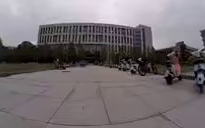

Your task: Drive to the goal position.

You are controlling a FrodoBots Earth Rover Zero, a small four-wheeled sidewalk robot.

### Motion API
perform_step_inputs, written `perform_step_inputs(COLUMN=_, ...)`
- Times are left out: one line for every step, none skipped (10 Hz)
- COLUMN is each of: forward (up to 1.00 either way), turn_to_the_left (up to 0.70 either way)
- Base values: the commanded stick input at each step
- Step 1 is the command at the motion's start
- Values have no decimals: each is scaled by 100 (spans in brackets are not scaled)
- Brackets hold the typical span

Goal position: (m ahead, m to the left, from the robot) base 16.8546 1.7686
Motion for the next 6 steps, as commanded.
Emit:
perform_step_inputs(forward=70, turn_to_the_left=0)
perform_step_inputs(forward=70, turn_to_the_left=0)
perform_step_inputs(forward=70, turn_to_the_left=0)
perform_step_inputs(forward=70, turn_to_the_left=0)
perform_step_inputs(forward=70, turn_to_the_left=-14)
perform_step_inputs(forward=70, turn_to_the_left=-14)
